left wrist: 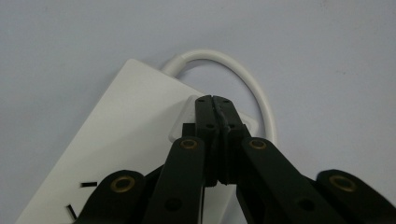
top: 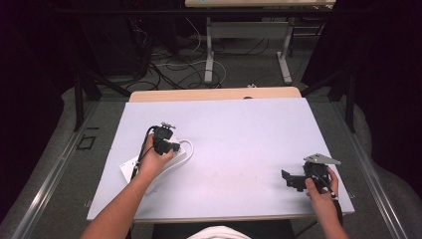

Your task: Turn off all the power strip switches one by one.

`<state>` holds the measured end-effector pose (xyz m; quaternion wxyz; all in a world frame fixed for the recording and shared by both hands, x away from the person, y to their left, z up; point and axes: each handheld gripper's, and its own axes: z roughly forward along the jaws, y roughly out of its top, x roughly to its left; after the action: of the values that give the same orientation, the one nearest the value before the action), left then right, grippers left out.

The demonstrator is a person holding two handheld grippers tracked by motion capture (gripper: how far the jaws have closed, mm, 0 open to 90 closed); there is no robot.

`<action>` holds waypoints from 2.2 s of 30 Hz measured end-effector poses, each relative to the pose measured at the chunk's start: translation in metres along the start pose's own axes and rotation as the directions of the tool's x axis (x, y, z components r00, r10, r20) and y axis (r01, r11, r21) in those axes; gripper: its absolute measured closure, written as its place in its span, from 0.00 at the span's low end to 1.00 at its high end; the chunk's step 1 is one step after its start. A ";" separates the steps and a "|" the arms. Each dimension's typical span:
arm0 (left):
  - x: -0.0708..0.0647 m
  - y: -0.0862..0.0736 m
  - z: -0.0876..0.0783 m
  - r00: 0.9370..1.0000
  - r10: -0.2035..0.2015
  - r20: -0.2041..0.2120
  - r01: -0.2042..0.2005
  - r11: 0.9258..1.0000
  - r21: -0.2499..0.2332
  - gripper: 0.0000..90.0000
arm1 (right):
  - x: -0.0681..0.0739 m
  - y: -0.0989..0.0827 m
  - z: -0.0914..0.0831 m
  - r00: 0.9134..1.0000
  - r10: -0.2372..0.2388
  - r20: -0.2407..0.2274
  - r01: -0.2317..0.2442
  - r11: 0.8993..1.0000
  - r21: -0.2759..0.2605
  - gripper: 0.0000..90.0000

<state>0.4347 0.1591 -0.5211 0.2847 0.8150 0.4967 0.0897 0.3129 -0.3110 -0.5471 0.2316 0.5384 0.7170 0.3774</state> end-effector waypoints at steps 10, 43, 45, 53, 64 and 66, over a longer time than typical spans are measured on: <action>0.003 0.000 -0.002 0.999 -0.024 0.036 0.024 1.000 -0.009 1.00 | 0.000 0.000 0.001 1.000 -0.004 -0.001 0.004 1.000 -0.001 0.00; 0.002 -0.003 -0.020 0.996 -0.056 0.068 0.057 0.998 -0.017 1.00 | 0.001 0.000 0.001 1.000 -0.001 -0.002 0.001 1.000 0.002 0.00; 0.001 -0.004 -0.022 0.997 -0.052 0.061 0.053 0.998 -0.024 1.00 | 0.000 0.000 0.001 1.000 -0.003 -0.002 0.003 1.000 0.002 0.00; -0.001 -0.007 -0.032 0.997 -0.049 0.061 0.052 0.998 -0.041 1.00 | 0.000 0.000 0.001 1.000 -0.002 0.001 0.002 1.000 0.001 0.00; 0.001 -0.013 -0.044 0.996 -0.062 0.069 0.064 0.997 -0.035 1.00 | 0.000 0.000 0.001 1.000 -0.003 -0.002 0.003 1.000 0.002 0.00; 0.001 -0.014 -0.046 0.996 -0.064 0.061 0.066 0.997 -0.039 1.00 | 0.000 0.000 0.001 1.000 -0.002 -0.002 0.002 1.000 0.003 0.00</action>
<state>0.4046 0.1818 -0.4916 0.3188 0.7946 0.5124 0.0660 0.3133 -0.3104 -0.5477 0.2305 0.5374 0.7184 0.3767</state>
